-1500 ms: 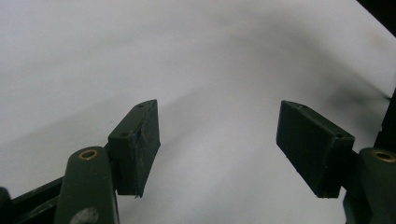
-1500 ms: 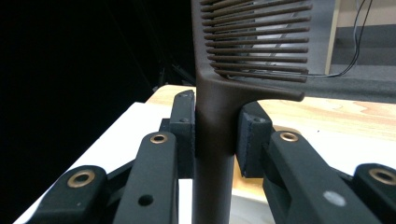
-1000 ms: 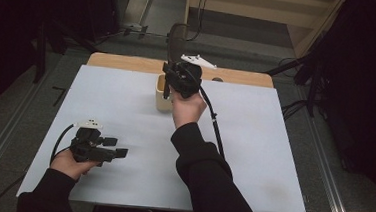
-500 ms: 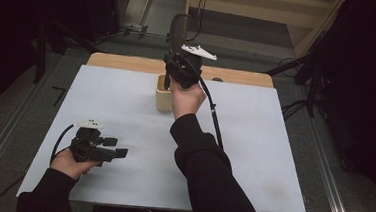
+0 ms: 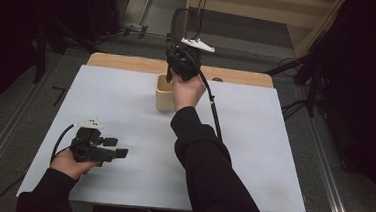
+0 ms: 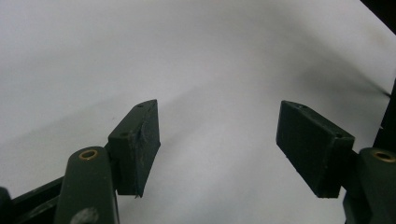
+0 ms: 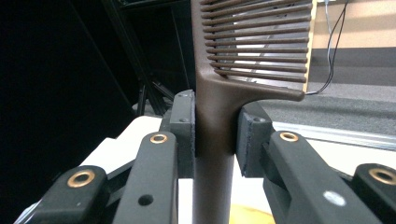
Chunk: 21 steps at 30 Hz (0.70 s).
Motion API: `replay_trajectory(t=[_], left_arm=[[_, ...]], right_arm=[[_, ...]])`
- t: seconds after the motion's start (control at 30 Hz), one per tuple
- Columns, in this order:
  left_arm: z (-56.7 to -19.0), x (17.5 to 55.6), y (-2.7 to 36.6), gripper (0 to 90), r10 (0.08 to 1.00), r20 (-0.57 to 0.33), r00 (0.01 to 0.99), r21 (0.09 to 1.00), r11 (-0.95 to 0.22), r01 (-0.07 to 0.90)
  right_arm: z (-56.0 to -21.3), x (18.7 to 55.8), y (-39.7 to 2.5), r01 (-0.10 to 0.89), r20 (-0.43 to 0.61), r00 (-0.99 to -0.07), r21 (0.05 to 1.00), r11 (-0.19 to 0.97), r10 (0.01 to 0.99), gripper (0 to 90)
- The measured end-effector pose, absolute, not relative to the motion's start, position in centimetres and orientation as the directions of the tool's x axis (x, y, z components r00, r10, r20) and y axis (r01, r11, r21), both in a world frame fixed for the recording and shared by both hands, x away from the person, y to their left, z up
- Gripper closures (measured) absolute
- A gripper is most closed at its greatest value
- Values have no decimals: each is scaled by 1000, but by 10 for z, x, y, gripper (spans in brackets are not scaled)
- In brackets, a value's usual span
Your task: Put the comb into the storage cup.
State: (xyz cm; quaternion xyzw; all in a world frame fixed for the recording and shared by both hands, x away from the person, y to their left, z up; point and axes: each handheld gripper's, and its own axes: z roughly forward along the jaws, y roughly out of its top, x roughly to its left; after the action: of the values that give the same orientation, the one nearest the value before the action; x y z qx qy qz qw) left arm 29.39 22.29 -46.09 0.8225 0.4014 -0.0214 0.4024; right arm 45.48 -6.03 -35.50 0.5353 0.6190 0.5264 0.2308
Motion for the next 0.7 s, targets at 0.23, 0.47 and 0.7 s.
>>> replay_trajectory(t=[0.23, 0.47, 0.7], left_arm=[[-462, 295, 221, 309, 640, -357, 680, 639, -364, 678], [-462, 296, 221, 309, 638, -363, 679, 641, -358, 679], [-462, 297, 221, 310, 636, -363, 681, 640, -361, 678]], right_arm=[[-364, 467, -58, 425, 262, -309, 898, -114, 914, 700], [-372, 470, -50, 445, 258, -318, 890, -97, 912, 700], [-376, 472, -51, 449, 248, -312, 889, -88, 917, 700]])
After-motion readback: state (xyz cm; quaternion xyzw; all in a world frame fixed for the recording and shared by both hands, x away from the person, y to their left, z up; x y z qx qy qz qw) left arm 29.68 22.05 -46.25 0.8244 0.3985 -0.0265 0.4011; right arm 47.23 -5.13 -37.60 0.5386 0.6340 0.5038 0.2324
